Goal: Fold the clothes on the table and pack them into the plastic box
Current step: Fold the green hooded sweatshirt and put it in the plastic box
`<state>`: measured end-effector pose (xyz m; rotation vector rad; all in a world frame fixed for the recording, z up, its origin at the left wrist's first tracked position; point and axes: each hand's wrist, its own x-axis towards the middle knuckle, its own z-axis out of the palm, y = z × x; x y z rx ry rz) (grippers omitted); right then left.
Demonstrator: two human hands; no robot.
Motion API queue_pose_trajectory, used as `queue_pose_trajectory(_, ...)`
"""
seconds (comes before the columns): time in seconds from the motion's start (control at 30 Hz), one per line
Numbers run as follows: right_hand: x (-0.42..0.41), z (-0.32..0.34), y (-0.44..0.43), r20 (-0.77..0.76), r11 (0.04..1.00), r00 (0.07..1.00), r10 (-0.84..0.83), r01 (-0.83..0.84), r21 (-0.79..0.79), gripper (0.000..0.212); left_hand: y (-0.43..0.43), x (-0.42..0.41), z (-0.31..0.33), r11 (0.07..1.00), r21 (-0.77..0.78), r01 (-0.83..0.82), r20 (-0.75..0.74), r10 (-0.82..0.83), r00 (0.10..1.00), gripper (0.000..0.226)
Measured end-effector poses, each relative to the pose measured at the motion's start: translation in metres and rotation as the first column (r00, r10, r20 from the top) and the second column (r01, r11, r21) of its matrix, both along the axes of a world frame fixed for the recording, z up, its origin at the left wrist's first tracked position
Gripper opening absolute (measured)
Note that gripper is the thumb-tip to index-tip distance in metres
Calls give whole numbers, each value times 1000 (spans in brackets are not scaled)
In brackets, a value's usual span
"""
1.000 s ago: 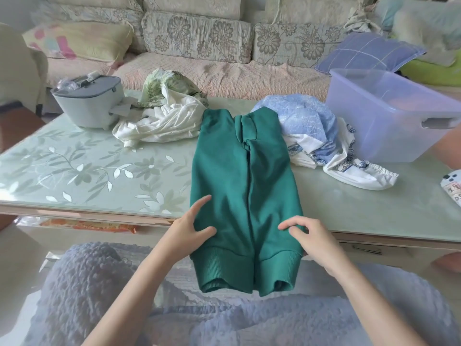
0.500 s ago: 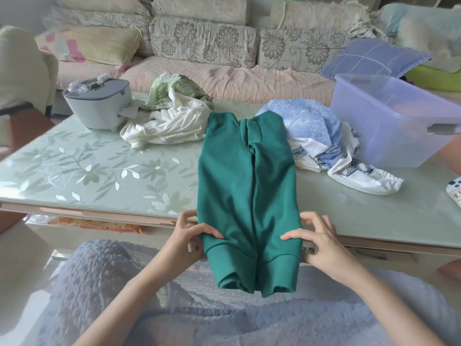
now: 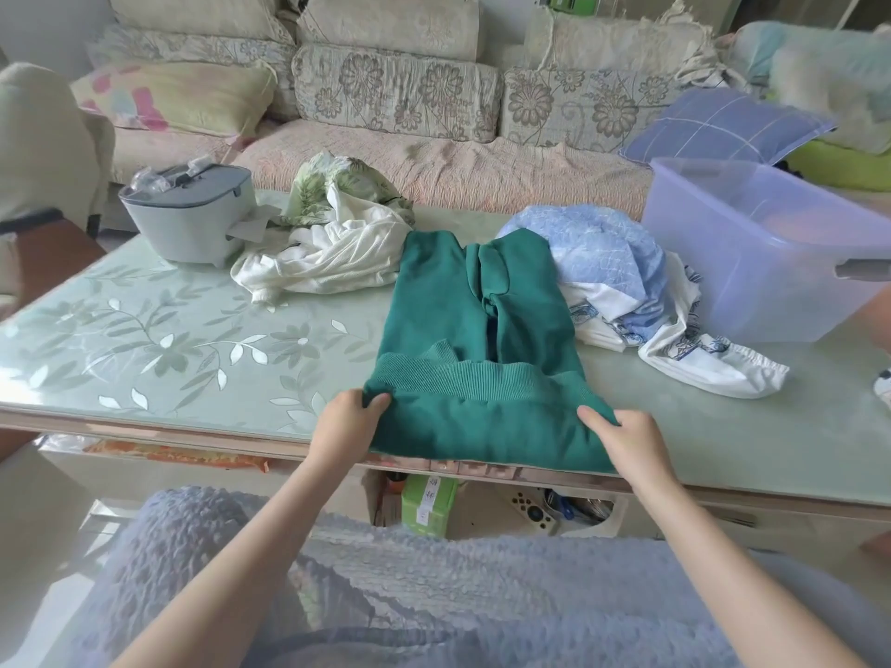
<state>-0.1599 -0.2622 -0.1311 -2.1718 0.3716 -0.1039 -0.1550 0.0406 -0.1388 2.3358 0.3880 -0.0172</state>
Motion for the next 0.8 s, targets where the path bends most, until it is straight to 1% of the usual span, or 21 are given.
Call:
queue_pose_trajectory(0.03,0,-2,0,5,999,1000,-13,14,-40,53,1,1,-4,1000,-23,-5,-19,5,1000,31)
queue_pose_trajectory(0.1,0,-7,-2,69,993,997,-30,37,-113,47,3,0,-5,997,-79,-17,-27,15,1000,28)
queue_pose_trajectory(0.17,-2,-9,-4,148,984,988,-48,72,-163,35,4,-3,-2,992,-123,-23,-24,20,1000,26)
queue_pose_trajectory(0.2,-3,-10,-3,183,983,982,-55,85,-164,26,3,-5,0,989,-144,-17,-24,14,1000,29)
queue_pose_trajectory(0.23,-5,-12,-3,204,986,977,-60,90,-142,20,1,-8,1,987,-163,-11,-22,8,1000,38)
queue_pose_trajectory(0.3,-6,-14,-1,273,991,961,-40,74,-113,28,-3,-12,5,989,-148,5,27,-1,1000,59)
queue_pose_trajectory(0.33,-6,-15,0,309,992,951,-23,59,-109,28,-4,-12,6,993,-120,13,73,-5,997,62)
queue_pose_trajectory(0.37,-6,-15,1,344,994,939,-18,55,-98,26,-5,-11,4,995,-100,13,129,0,992,58)
queue_pose_trajectory(0.43,-4,-17,2,392,996,918,-55,77,-42,21,-6,-9,1,995,-97,-13,220,34,975,42)
queue_pose_trajectory(0.5,-3,-21,1,398,994,912,-103,108,9,20,-7,-8,-4,996,-75,-40,251,58,966,33)
queue_pose_trajectory(0.53,-2,-24,0,383,993,918,-106,117,-7,19,-8,-8,-6,998,-45,-43,253,53,966,30)
queue_pose_trajectory(0.6,1,-28,-1,309,988,948,-80,116,-100,15,-9,-5,-12,999,2,-40,242,38,969,28)
queue_pose_trajectory(0.67,6,-26,-2,242,965,968,-65,123,-233,12,-10,-1,-14,998,35,-50,215,42,976,29)
queue_pose_trajectory(0.73,8,-22,-2,280,925,960,-17,122,-361,12,-10,3,-14,993,114,-33,182,12,983,31)
queue_pose_trajectory(0.77,7,-22,-3,322,900,946,32,113,-421,13,-11,5,-13,991,132,-18,168,-4,986,33)
queue_pose_trajectory(0.8,6,-21,-5,354,878,932,83,100,-468,14,-13,5,-10,993,118,-7,162,-13,987,35)
